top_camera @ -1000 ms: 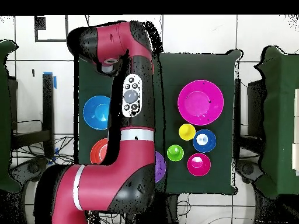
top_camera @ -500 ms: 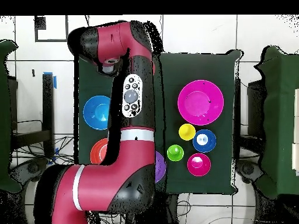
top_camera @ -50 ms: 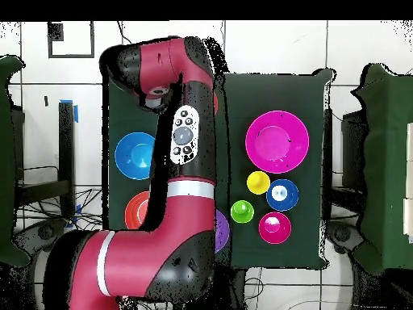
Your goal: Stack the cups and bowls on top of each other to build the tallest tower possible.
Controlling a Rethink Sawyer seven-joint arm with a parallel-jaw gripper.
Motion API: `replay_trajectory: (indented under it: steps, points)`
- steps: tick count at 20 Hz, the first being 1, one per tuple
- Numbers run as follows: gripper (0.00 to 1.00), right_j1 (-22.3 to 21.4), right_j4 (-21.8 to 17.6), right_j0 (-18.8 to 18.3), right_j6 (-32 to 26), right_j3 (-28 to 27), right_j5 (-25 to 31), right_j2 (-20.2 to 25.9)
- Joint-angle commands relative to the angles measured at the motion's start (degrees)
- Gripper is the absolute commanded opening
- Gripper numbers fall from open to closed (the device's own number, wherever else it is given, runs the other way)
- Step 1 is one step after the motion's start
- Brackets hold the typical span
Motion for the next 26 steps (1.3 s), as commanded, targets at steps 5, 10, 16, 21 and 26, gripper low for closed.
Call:
replay_trajectory:
  steps: [5,10,16,21,26]
  points:
    - [0.0,-0.57,-2.68,0.72,-7.5,10.27,-3.73,3.9]
    - [0.0,0.14,-2.56,0.53,-7.0,8.34,-3.29,4.26]
    - [0.0,-0.23,-0.98,0.03,-6.07,9.17,-5.78,5.94]
    - [0.0,0.0,0.26,-0.18,-4.97,9.14,-6.18,7.04]
    - [0.0,-0.82,1.7,-0.36,-4.64,11.41,-7.6,7.99]
